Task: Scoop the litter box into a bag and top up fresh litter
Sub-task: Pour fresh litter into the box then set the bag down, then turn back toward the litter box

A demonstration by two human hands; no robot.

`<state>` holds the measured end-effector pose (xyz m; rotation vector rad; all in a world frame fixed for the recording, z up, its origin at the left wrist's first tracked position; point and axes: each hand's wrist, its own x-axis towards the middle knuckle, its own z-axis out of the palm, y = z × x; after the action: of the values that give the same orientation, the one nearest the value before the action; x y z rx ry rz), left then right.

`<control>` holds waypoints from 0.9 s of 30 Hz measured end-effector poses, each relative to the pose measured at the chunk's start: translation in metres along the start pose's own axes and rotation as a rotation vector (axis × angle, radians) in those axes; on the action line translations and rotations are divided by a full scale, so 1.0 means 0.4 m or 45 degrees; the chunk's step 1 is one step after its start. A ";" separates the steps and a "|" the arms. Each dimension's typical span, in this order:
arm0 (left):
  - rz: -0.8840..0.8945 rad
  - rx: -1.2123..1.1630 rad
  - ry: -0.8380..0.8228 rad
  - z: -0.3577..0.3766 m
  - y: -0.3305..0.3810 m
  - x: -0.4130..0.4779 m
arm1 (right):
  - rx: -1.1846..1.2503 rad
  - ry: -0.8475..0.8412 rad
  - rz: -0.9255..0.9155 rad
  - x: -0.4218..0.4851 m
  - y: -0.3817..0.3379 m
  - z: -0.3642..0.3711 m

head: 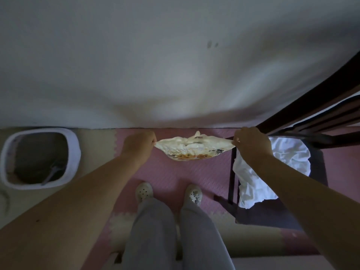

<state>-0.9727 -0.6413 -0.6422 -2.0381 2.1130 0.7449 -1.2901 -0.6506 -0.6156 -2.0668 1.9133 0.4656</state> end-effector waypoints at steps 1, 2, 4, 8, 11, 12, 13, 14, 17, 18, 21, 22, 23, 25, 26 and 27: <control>0.009 0.020 -0.002 0.027 -0.002 0.024 | -0.009 0.001 0.006 0.024 0.006 0.028; 0.018 0.040 -0.011 0.054 -0.005 0.048 | -0.017 -0.009 0.014 0.045 0.012 0.055; 0.038 0.067 -0.027 0.105 -0.010 0.092 | -0.043 -0.059 0.017 0.081 0.017 0.103; 0.053 0.104 -0.021 0.186 -0.015 0.183 | -0.069 -0.111 0.004 0.141 0.032 0.187; 0.077 0.144 0.003 0.226 -0.006 0.252 | -0.116 -0.109 0.041 0.189 0.044 0.222; 0.087 0.161 0.009 0.240 -0.002 0.274 | -0.132 -0.111 0.067 0.205 0.048 0.231; 0.097 0.184 0.009 0.254 0.002 0.294 | -0.144 -0.112 0.091 0.220 0.052 0.241; 0.105 0.209 0.007 0.270 0.006 0.312 | -0.157 -0.115 0.109 0.235 0.057 0.251; 0.124 0.256 -0.016 0.314 0.014 0.357 | -0.148 -0.146 0.142 0.271 0.067 0.283; 0.130 0.265 -0.022 0.329 0.015 0.370 | -0.126 -0.164 0.151 0.282 0.070 0.293; 0.143 0.289 -0.037 0.371 0.012 0.404 | -0.112 -0.177 0.160 0.308 0.075 0.332; 0.140 0.296 -0.030 0.382 0.007 0.414 | -0.125 -0.174 0.155 0.317 0.075 0.344; 0.140 0.302 -0.020 0.392 0.003 0.424 | -0.135 -0.172 0.156 0.325 0.074 0.356; 0.151 0.318 0.004 0.403 -0.006 0.440 | -0.132 -0.190 0.166 0.335 0.069 0.370; 0.160 0.323 0.008 0.412 -0.010 0.449 | -0.115 -0.209 0.175 0.340 0.069 0.378; 0.171 0.326 0.009 0.417 -0.011 0.456 | -0.099 -0.223 0.182 0.345 0.068 0.384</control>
<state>-1.0269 -0.7369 -0.8636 -1.7856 2.2340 0.4541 -1.3142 -0.7131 -0.8129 -1.8719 1.9737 0.7389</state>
